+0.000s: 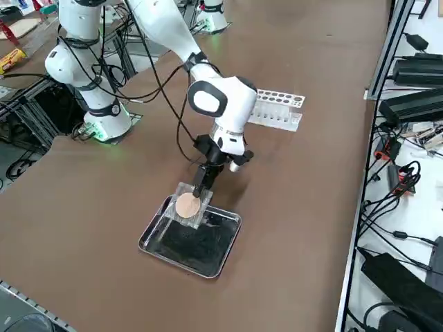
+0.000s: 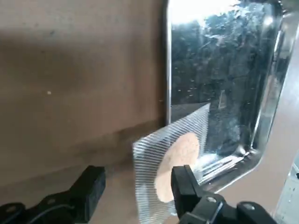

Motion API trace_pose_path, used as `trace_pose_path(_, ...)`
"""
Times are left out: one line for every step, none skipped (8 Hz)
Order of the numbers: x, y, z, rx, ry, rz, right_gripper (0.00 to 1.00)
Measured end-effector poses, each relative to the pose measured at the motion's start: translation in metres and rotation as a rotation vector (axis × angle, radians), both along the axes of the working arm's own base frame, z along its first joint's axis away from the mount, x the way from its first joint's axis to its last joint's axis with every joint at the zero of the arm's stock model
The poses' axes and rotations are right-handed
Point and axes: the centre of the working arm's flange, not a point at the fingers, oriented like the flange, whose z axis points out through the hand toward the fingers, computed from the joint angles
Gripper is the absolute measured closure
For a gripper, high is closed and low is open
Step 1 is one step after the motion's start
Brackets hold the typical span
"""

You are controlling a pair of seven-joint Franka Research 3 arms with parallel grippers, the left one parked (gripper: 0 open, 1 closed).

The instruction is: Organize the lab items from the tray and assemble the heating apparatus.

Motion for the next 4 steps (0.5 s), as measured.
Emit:
trace_pose_path(-0.0002, -0.0006, -0.0001, -0.002, 0.0, 0.0, 0.15)
trace_pose_path(-0.0006, -0.0032, -0.0001, -0.004, 0.001, -0.002, 0.17)
trace_pose_path(-0.0011, -0.0066, 0.0001, -0.01, 0.003, 0.001, 0.2)
trace_pose_path(-0.0016, -0.0098, 0.0001, -0.014, 0.005, 0.001, 0.21)
